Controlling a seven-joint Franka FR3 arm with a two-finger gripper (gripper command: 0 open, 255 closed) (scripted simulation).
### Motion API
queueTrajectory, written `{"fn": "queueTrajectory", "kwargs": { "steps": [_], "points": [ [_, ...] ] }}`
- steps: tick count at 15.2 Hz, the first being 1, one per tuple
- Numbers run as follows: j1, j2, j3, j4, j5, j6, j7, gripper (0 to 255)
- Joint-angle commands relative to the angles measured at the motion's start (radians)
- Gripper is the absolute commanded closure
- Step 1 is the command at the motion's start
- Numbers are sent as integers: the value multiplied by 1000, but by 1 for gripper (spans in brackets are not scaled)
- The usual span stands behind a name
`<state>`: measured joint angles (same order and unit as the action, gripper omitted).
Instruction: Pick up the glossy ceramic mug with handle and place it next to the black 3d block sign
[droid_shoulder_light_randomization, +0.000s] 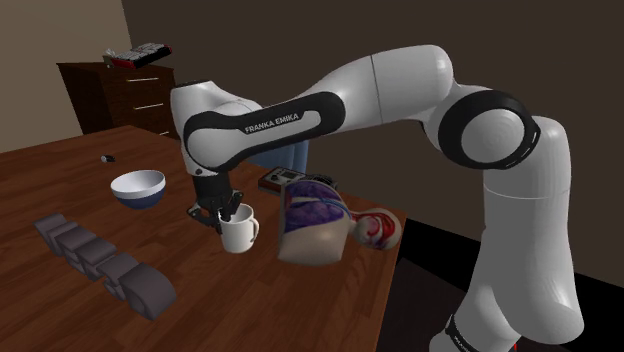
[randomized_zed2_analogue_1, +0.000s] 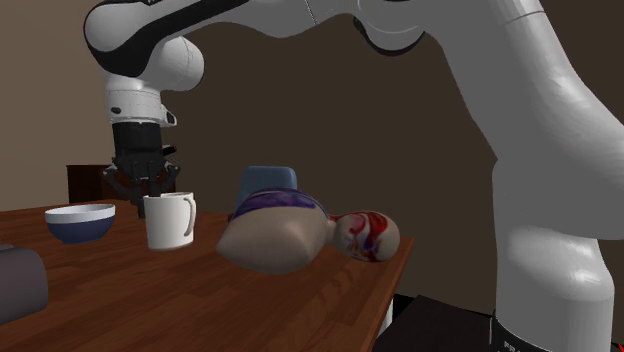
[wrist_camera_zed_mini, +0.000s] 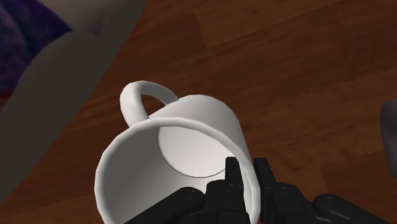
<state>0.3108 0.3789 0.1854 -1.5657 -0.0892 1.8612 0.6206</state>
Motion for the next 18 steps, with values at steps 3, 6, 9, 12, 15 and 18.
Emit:
{"fn": "queueTrajectory", "kwargs": {
  "steps": [3,6,9,12,15,18],
  "points": [
    [-1,13,-2,-35,-3,49,2,255],
    [-1,25,-3,-58,-6,84,4,255],
    [0,38,-5,-80,-10,118,7,255],
    [0,48,-6,-92,-12,139,9,255],
    [0,48,-6,-92,-12,139,9,255],
    [0,48,-6,-92,-12,139,9,255]
  ]
}}
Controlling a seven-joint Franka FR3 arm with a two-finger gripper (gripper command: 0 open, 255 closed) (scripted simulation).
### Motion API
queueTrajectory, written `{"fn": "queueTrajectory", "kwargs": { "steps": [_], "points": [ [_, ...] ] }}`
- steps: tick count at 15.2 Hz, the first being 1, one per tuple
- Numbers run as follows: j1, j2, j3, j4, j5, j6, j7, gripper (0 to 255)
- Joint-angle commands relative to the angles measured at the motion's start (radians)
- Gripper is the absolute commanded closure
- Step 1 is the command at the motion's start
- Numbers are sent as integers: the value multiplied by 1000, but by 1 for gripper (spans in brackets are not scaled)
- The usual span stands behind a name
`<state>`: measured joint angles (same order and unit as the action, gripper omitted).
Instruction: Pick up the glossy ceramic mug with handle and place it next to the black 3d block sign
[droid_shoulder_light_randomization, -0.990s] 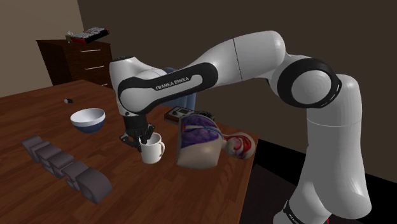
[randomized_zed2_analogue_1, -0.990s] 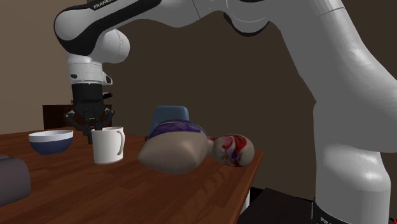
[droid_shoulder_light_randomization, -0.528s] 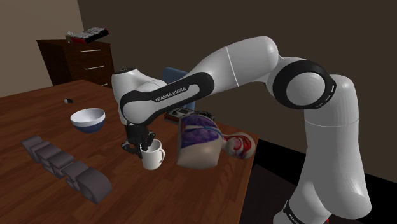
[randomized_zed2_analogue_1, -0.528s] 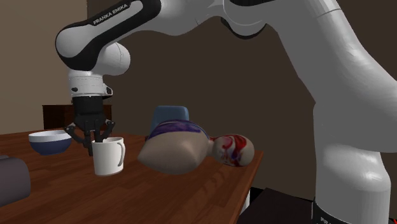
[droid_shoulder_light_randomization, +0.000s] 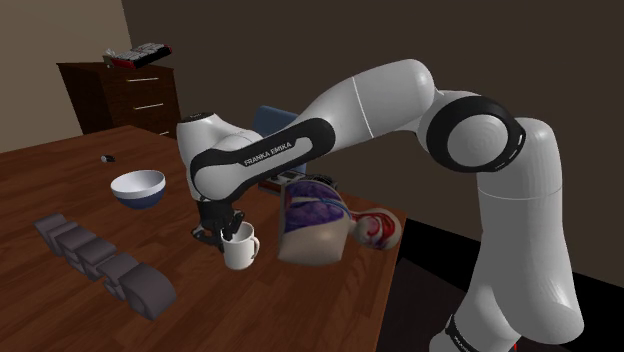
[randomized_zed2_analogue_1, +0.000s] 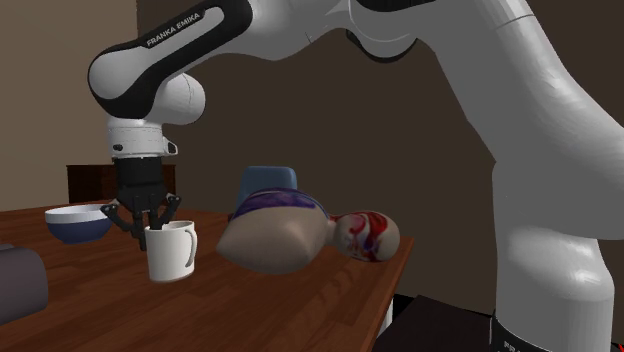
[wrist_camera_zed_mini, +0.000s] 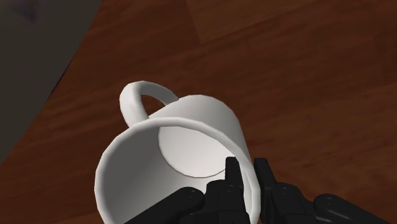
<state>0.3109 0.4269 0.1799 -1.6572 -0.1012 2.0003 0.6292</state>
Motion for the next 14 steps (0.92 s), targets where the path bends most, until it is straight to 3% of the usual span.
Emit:
{"fn": "queueTrajectory", "kwargs": {
  "steps": [1,6,10,14],
  "points": [
    [0,0,0,0,0,0,0,0],
    [0,0,0,0,0,0,0,0],
    [2,-28,4,89,8,-116,-6,0],
    [2,-28,4,89,8,-116,-6,0]
  ]
}}
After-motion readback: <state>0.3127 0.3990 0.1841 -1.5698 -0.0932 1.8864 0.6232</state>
